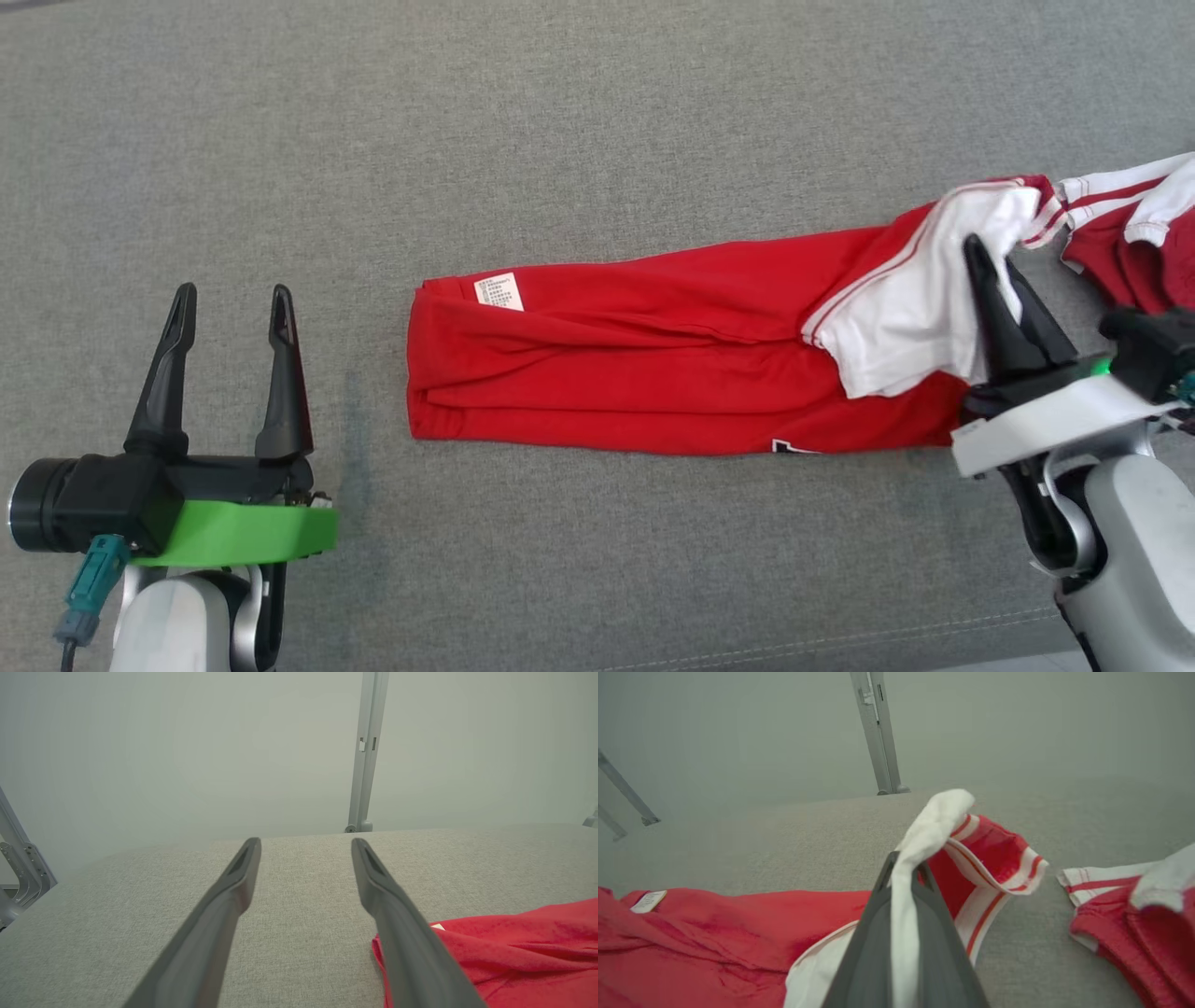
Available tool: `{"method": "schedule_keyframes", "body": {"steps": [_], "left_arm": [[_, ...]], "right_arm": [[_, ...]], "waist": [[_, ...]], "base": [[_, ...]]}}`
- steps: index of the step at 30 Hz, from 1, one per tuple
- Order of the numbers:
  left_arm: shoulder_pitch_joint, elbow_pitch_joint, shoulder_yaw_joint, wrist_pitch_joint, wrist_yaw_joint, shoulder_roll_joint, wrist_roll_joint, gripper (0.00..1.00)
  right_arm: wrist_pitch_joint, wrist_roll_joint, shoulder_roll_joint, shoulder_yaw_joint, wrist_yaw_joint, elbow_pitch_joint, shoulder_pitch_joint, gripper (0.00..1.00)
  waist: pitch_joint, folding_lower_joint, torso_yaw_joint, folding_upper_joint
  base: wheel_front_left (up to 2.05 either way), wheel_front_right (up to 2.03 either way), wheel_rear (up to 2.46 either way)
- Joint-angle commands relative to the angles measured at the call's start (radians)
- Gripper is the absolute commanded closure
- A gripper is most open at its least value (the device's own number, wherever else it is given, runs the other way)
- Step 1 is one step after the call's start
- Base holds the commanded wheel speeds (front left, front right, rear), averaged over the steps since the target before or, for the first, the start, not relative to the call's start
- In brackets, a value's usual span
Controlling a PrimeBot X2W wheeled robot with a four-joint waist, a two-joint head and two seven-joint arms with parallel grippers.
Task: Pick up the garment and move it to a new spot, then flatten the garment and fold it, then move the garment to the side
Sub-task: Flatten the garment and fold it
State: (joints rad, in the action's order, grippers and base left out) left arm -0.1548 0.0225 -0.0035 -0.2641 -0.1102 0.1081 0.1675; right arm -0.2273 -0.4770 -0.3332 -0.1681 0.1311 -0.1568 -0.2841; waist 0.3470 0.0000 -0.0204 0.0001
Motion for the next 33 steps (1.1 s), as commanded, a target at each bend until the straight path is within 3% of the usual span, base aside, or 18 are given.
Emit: {"method": "schedule_keyframes", "body": {"steps": [1,4,8,15,30,31,32,33], "left_arm": [[-0.004,-0.002,-0.001,0.0,-0.002,-0.001,-0.007,0.0],[-0.009,-0.004,-0.005,0.0,-0.004,-0.003,-0.003,0.0],[-0.018,-0.008,-0.012,0.0,-0.007,-0.008,0.003,0.0],[-0.025,-0.021,-0.034,0.0,-0.011,-0.021,0.013,0.0],[-0.058,-0.055,-0.068,0.0,-0.017,-0.04,0.021,0.0],[-0.059,-0.056,-0.069,0.0,-0.017,-0.04,0.02,0.0],[-0.061,-0.058,-0.069,0.0,-0.018,-0.041,0.02,0.0],[-0.063,-0.059,-0.068,0.0,-0.018,-0.041,0.02,0.0]], "right_arm": [[0.013,0.006,0.008,-0.015,-0.001,0.035,-0.016,1.0],[0.066,0.012,0.039,-0.077,-0.001,0.129,-0.043,1.0],[0.112,0.012,0.128,-0.156,0.0,0.18,-0.086,1.0],[0.116,0.024,0.259,-0.319,0.0,0.08,-0.159,1.0],[-0.02,-0.146,0.281,-0.586,0.0,-0.232,-0.319,1.0],[-0.023,-0.157,0.282,-0.599,0.0,-0.244,-0.331,0.8],[-0.025,-0.163,0.282,-0.613,0.0,-0.256,-0.345,0.53],[-0.028,-0.166,0.282,-0.625,0.0,-0.263,-0.356,0.0]], "waist": [[-0.004,0.0,0.001,-0.0001],[-0.008,0.0,0.009,-0.0001],[-0.007,0.0,0.031,-0.0001],[0.005,0.0,0.086,-0.0001],[0.039,0.0,0.161,-0.0001],[0.041,0.0,0.162,-0.0001],[0.042,0.0,0.162,-0.0001],[0.044,0.0,0.161,-0.0001]], "base": [[0.0,0.0,0.0],[0.0,0.0,0.0],[0.0,0.0,0.0],[0.0,0.0,0.0],[0.0,0.0,0.0],[0.0,0.0,0.0],[0.0,0.0,0.0],[0.0,0.0,0.0]]}}
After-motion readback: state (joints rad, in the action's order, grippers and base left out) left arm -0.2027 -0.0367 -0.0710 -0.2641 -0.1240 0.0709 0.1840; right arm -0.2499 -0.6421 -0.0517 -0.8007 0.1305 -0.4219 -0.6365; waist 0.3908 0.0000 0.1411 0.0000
